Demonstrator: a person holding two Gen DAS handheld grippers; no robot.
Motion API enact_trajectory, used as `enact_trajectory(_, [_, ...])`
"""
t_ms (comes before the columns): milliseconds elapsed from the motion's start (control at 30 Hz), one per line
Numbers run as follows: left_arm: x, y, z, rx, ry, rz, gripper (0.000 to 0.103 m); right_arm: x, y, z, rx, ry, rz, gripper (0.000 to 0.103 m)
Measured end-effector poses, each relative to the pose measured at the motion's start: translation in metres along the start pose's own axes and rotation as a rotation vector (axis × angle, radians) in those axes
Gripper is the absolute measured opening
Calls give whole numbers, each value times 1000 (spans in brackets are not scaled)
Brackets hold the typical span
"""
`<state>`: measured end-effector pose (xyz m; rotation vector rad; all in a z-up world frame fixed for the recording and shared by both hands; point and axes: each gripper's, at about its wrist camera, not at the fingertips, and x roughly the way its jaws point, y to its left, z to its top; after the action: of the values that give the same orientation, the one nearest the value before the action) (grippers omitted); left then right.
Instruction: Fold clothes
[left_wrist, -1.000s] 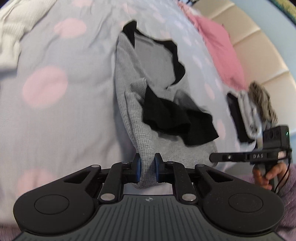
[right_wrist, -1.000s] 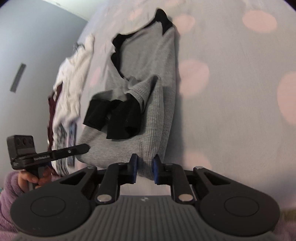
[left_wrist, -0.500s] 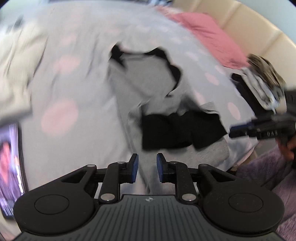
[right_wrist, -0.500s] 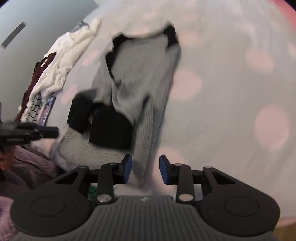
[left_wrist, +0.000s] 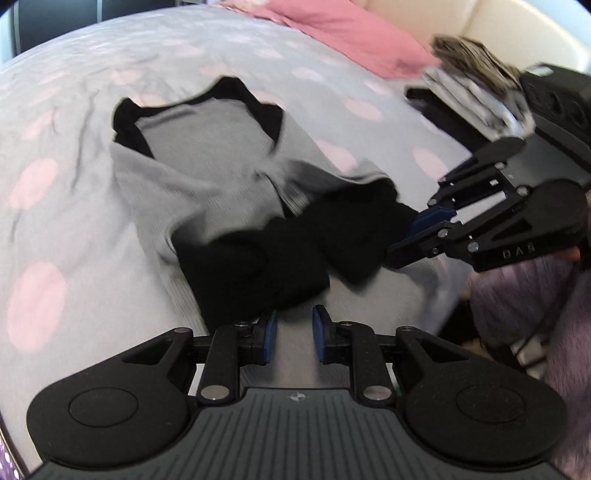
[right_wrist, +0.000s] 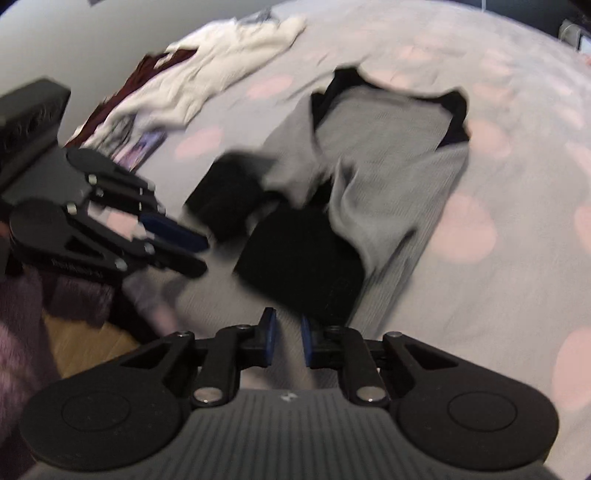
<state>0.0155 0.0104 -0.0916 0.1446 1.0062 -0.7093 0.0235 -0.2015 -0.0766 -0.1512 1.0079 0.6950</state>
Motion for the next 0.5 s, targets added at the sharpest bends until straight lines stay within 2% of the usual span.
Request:
enact_trajectory(200, [2, 20, 20, -62, -85, 30, 18, 3, -14, 27, 4, -92, -80, 23])
enact_trajectory(333, [-2, 33, 31, -112, -165, 81, 21, 2, -28, 44, 49, -157, -118, 26])
enact_trajectory(500, [-14, 47, 36, -178, -238, 133, 35, -8, -44, 58, 121, -215, -131, 33])
